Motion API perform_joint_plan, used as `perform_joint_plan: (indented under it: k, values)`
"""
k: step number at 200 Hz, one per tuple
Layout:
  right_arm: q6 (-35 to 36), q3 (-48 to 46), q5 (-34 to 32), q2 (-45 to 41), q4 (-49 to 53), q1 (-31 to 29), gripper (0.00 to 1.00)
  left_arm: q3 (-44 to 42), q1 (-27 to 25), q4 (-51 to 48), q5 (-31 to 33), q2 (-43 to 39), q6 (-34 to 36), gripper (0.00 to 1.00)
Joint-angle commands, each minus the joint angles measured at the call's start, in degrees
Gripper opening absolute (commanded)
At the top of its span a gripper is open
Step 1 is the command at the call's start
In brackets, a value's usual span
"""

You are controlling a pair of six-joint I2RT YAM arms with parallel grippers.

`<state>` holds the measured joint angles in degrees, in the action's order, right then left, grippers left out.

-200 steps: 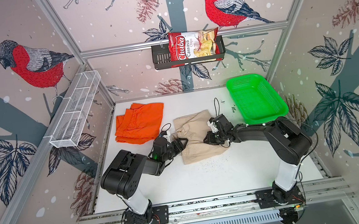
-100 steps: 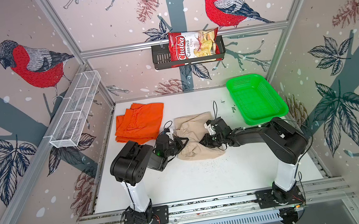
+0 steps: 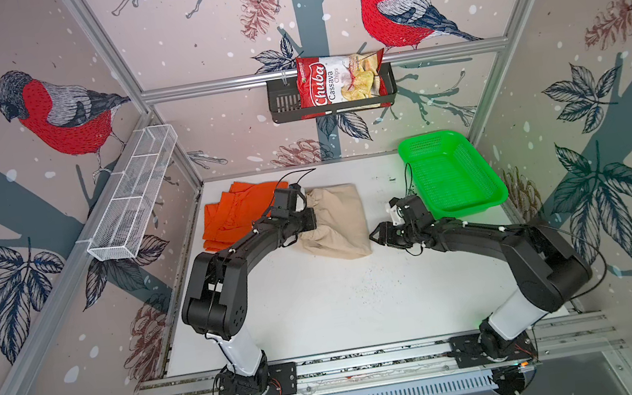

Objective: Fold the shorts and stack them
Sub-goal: 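Carry the folded trousers with the left gripper onto the orange shorts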

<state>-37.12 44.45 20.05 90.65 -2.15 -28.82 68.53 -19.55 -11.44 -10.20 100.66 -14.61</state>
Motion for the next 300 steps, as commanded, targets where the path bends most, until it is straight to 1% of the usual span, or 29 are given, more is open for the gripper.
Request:
perform_joint_plan:
  k: [1, 22, 35, 53, 87, 106, 132, 171, 218, 229, 258, 275, 284, 292, 300]
  values:
    - [1.9, -1.4, 0.3, -1.3, 0.0, 0.8, 0.54, 6.7, 1.8, -15.7, 10.8, 1.1, 11.4, 0.0]
    - [1.6, -2.6, 1.3, -1.3, -1.6, 0.9, 0.54, 14.0, 3.2, -18.5, 15.9, 2.4, 14.5, 0.0]
    - [1.5, -3.2, 1.8, -1.2, -2.1, 0.9, 0.54, 18.6, 3.6, -21.1, 18.4, 3.9, 16.9, 0.0]
    - [1.7, -4.0, 2.1, -1.4, -2.5, 0.9, 0.54, 25.4, 4.2, -25.5, 21.1, 6.8, 18.5, 0.0]
    - [2.3, -5.2, 1.7, -2.9, -1.8, 1.3, 0.54, 34.1, 5.1, -31.3, 22.2, 9.6, 21.0, 0.0]
    - [2.2, -6.2, 1.4, -4.1, -1.8, 1.7, 0.54, 37.0, 5.3, -33.4, 21.3, 9.7, 23.1, 0.0]
    - [2.2, -6.7, 1.4, -4.9, -1.6, 2.3, 0.54, 39.5, 5.8, -34.8, 22.2, 9.6, 26.6, 0.0]
    - [2.0, -6.9, 1.6, -5.2, -2.0, 2.4, 0.54, 48.2, 8.0, -41.5, 21.9, 12.3, 29.7, 0.0]
    - [2.2, -6.1, 1.8, -4.8, -1.6, 2.5, 0.54, 47.5, 11.8, -39.5, 20.4, 9.5, 32.2, 0.0]
    - [2.3, -5.8, 1.9, -4.6, -1.5, 2.5, 0.54, 46.5, 13.2, -38.4, 18.7, 9.3, 33.1, 0.0]
    - [2.4, -5.5, 2.0, -4.6, -1.4, 2.5, 0.54, 43.1, 16.8, -35.4, 15.9, 10.7, 34.8, 0.0]
    - [2.3, -5.7, 2.0, -4.5, -1.5, 2.5, 0.54, 41.8, 18.8, -33.9, 14.0, 12.7, 34.4, 0.0]
    - [2.4, -5.8, 2.1, -4.5, -1.5, 2.5, 0.54, 41.8, 19.4, -33.3, 15.1, 14.1, 33.8, 0.04]
    - [2.4, -5.8, 2.0, -4.5, -1.4, 2.5, 0.54, 42.1, 19.8, -33.1, 17.0, 15.5, 33.3, 0.09]
    - [2.6, -5.9, 2.0, -4.5, -1.2, 2.5, 0.54, 42.9, 20.2, -32.7, 20.0, 17.2, 32.4, 0.23]
